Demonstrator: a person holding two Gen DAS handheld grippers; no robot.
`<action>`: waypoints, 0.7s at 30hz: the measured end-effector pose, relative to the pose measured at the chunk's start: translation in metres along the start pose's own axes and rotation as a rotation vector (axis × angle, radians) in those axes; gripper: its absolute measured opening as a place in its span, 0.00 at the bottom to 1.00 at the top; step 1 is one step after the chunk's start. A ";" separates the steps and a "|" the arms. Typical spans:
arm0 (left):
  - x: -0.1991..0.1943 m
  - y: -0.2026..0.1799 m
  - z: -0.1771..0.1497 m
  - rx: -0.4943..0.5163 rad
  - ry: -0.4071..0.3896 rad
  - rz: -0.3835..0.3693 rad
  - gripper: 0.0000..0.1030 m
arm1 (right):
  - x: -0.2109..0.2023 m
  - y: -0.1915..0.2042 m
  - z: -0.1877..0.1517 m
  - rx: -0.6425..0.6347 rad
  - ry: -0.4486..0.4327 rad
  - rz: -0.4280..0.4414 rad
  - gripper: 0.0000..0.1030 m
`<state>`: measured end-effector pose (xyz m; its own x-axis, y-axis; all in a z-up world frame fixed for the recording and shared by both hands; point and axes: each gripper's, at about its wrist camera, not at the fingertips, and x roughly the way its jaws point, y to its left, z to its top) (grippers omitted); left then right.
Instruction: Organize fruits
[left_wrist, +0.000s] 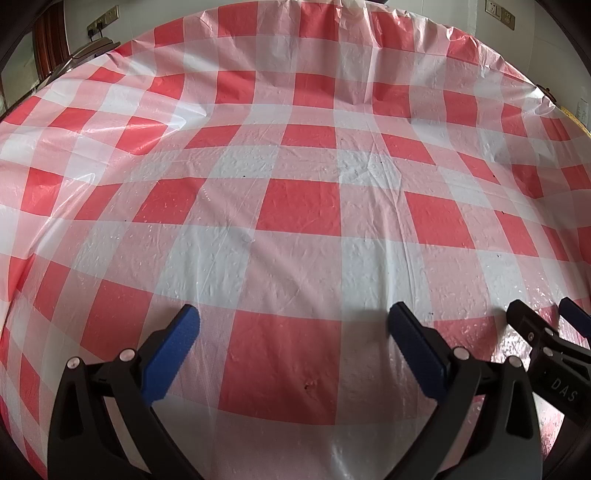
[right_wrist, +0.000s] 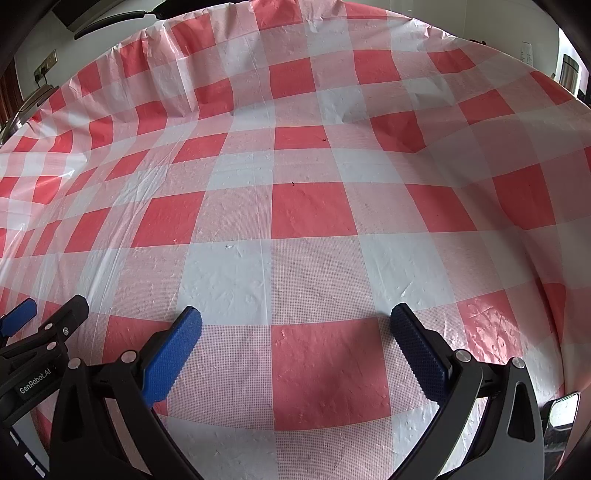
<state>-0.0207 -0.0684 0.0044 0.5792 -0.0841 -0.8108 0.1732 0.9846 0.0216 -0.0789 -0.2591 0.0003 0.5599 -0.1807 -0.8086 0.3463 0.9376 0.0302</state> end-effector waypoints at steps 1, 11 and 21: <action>0.000 0.000 0.000 0.000 0.000 0.000 0.99 | 0.000 0.000 0.000 0.000 0.000 0.000 0.96; 0.000 0.001 0.000 -0.003 0.000 0.001 0.99 | 0.000 0.000 0.000 0.000 0.000 0.000 0.96; 0.000 0.000 0.000 -0.002 0.000 0.000 0.99 | 0.001 0.000 0.000 0.000 0.000 0.001 0.96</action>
<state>-0.0206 -0.0679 0.0041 0.5792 -0.0837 -0.8109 0.1712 0.9850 0.0207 -0.0789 -0.2595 -0.0003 0.5603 -0.1801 -0.8085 0.3458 0.9378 0.0307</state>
